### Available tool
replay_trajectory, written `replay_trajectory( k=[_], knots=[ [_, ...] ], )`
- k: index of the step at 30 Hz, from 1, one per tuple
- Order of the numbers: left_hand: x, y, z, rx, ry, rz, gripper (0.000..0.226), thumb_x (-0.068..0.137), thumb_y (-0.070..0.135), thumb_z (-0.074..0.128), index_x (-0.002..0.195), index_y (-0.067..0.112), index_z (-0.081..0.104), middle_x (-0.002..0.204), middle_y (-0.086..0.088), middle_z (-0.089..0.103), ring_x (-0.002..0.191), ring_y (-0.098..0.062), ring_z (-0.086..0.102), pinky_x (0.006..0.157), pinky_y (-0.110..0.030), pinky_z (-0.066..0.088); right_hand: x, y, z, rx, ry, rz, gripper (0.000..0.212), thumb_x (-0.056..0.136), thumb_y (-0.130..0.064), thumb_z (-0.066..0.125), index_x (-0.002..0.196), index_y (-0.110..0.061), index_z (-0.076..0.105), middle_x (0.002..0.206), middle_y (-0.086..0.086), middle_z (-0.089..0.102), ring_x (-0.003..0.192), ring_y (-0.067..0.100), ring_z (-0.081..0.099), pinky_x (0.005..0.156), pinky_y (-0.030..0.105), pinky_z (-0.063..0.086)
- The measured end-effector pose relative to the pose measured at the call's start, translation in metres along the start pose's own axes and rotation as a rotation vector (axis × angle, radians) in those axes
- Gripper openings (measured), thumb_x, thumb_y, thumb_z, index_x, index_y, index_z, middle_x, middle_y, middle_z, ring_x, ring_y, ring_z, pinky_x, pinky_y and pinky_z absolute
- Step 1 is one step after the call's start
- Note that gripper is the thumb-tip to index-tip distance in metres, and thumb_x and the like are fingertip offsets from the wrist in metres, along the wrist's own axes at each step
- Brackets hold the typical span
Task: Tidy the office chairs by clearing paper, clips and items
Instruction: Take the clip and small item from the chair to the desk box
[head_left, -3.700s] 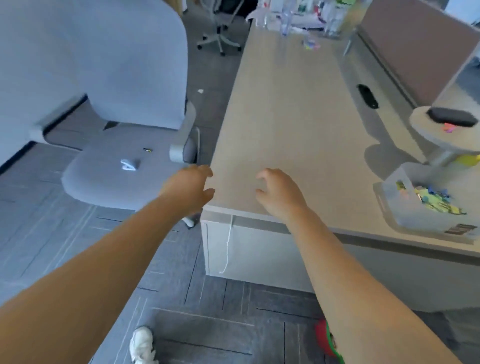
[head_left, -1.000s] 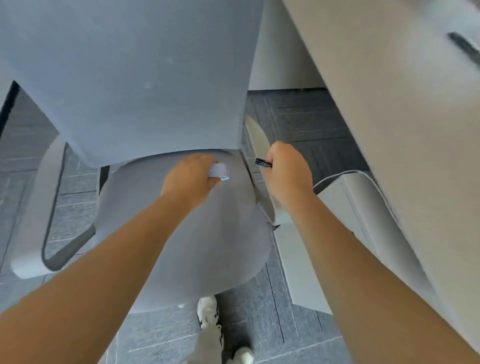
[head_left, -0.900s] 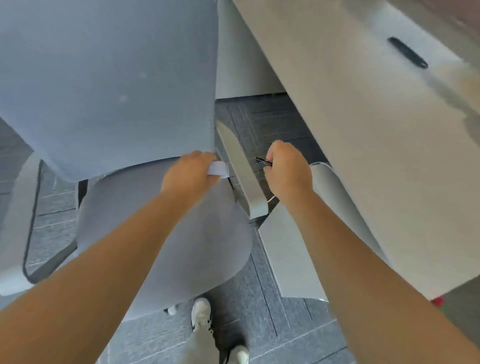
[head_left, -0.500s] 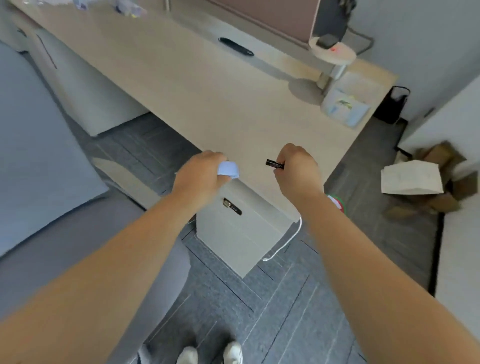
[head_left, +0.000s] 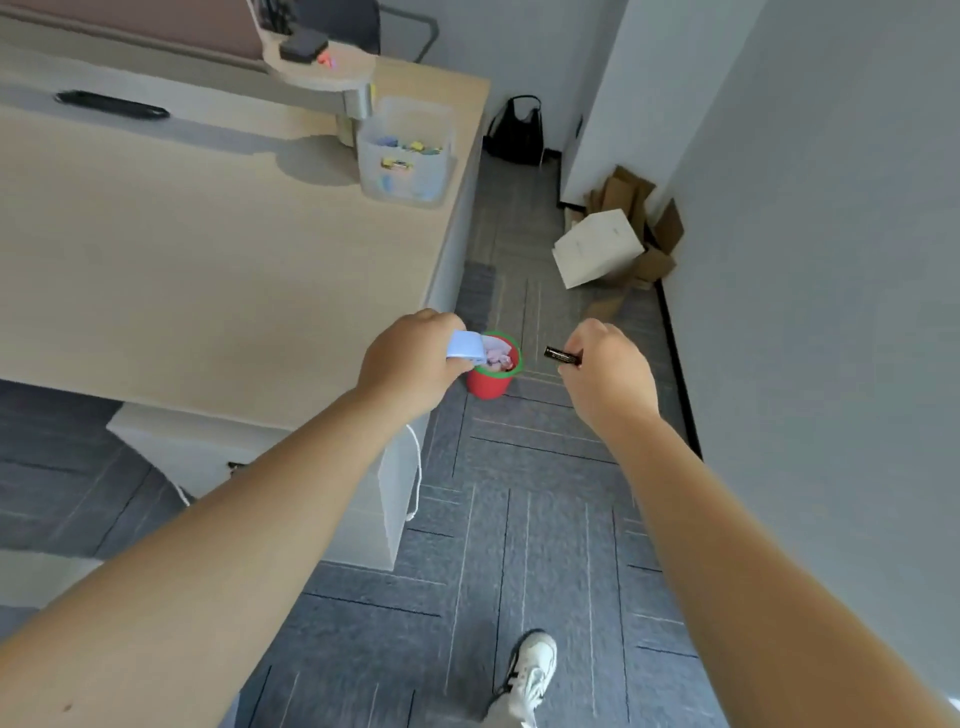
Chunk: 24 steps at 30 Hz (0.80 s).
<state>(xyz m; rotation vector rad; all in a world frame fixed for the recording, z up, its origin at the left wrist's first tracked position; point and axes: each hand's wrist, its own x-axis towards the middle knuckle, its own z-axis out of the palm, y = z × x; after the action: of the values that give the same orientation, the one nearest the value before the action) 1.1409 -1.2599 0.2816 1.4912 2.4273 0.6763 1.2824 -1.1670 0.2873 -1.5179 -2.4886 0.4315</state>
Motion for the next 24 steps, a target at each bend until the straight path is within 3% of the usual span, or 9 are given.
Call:
replay_trajectory(
  k=[5, 11, 15, 20, 24],
  knots=[
    [0.065, 0.038, 0.030, 0.019, -0.019, 0.024, 0.034, 0.087, 0.026, 0.058, 0.113, 0.004, 0.056, 0.113, -0.018, 0.060, 0.105, -0.034, 0.053, 0.072, -0.034, 0.037, 0.061, 0.052, -0.010, 0.006, 0.012, 0.035, 0.018, 0.091, -0.002, 0.047, 0.107, -0.004, 0.056, 0.112, 0.015, 0.058, 0.099, 0.032, 0.057, 0.072, 0.036, 0.045],
    [0.163, 0.071, 0.039, 0.033, 0.043, -0.057, 0.034, 0.088, 0.020, 0.057, 0.118, 0.004, 0.056, 0.118, -0.020, 0.059, 0.109, -0.037, 0.053, 0.084, -0.039, 0.044, 0.169, 0.078, -0.032, 0.024, -0.005, -0.060, 0.019, 0.092, -0.003, 0.049, 0.110, -0.004, 0.055, 0.113, 0.015, 0.058, 0.098, 0.030, 0.058, 0.069, 0.031, 0.041],
    [0.218, 0.080, 0.031, 0.042, 0.096, -0.113, 0.033, 0.089, 0.018, 0.056, 0.115, 0.000, 0.055, 0.117, -0.023, 0.058, 0.107, -0.039, 0.052, 0.084, -0.041, 0.044, 0.233, 0.075, -0.046, 0.014, -0.007, -0.162, 0.018, 0.093, -0.004, 0.049, 0.109, -0.004, 0.056, 0.111, 0.016, 0.059, 0.091, 0.029, 0.057, 0.067, 0.030, 0.039],
    [0.280, 0.070, 0.016, 0.065, 0.147, -0.180, 0.034, 0.090, 0.020, 0.054, 0.118, 0.000, 0.053, 0.119, -0.024, 0.057, 0.109, -0.040, 0.051, 0.083, -0.042, 0.042, 0.305, 0.054, -0.045, 0.024, -0.045, -0.251, 0.017, 0.093, -0.008, 0.050, 0.108, -0.004, 0.057, 0.110, 0.016, 0.060, 0.096, 0.031, 0.060, 0.071, 0.035, 0.045],
    [0.336, 0.038, 0.002, 0.049, 0.211, -0.242, 0.031, 0.091, 0.020, 0.053, 0.111, -0.004, 0.053, 0.115, -0.025, 0.058, 0.106, -0.039, 0.052, 0.073, -0.038, 0.038, 0.369, 0.022, -0.030, 0.002, -0.043, -0.327, 0.017, 0.094, -0.007, 0.047, 0.106, -0.004, 0.058, 0.110, 0.015, 0.060, 0.095, 0.032, 0.060, 0.075, 0.038, 0.049]
  ],
)
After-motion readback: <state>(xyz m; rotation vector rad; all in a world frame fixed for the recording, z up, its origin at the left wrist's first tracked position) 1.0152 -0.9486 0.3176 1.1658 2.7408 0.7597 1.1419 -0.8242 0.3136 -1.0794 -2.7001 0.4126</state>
